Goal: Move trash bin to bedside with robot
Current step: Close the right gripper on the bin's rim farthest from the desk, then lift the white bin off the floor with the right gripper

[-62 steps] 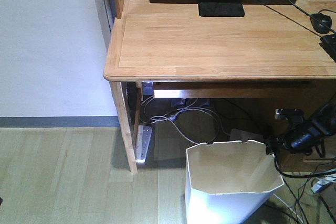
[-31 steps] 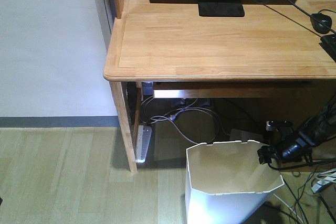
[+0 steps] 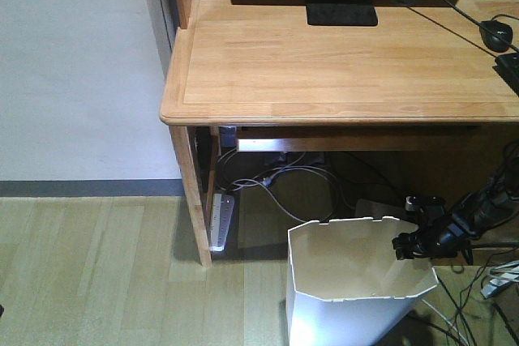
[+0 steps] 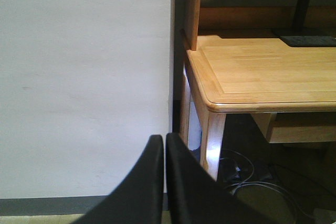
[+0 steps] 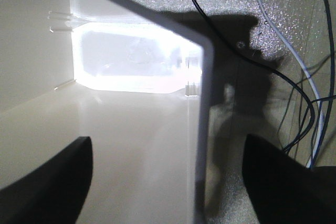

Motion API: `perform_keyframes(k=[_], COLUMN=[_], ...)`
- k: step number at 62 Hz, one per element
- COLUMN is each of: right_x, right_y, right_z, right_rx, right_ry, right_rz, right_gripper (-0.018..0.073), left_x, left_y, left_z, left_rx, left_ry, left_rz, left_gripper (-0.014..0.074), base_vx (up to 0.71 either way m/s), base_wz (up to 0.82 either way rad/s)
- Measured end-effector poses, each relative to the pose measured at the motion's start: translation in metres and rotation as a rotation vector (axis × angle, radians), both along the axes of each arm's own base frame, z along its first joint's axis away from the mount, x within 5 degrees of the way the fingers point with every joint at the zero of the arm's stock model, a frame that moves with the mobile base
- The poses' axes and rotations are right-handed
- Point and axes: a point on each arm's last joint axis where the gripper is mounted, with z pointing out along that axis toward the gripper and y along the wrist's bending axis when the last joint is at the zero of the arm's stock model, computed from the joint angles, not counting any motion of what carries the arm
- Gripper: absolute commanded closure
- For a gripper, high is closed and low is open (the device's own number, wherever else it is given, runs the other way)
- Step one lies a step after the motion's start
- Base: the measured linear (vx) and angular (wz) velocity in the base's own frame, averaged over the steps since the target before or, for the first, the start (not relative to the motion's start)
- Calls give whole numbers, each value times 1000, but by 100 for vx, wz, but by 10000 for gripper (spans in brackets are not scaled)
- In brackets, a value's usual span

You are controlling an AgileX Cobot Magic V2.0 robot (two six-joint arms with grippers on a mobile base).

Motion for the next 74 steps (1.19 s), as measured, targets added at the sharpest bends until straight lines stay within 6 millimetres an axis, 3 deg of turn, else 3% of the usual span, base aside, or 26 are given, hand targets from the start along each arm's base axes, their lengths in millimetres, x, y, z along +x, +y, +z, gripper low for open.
perform_keyframes(k=[9, 23, 46, 74], right_x=[1, 4, 7, -4], right_y=[0, 0, 0, 7], right_z=[-7, -8, 4, 75], right_rx=[5, 23, 64, 89], right_ry=[2, 14, 37, -41], right_rz=[2, 41, 49, 104], right_gripper=[192, 577, 567, 566], left_x=[0, 0, 0, 0], left_y=[0, 0, 0, 0], left_z=[0, 0, 0, 0], left_rx=[0, 0, 0, 0], left_ry=[0, 0, 0, 0], left_rz=[0, 0, 0, 0], left_gripper=[602, 602, 602, 602], base_vx=[0, 0, 0, 0], base_wz=[0, 0, 0, 0])
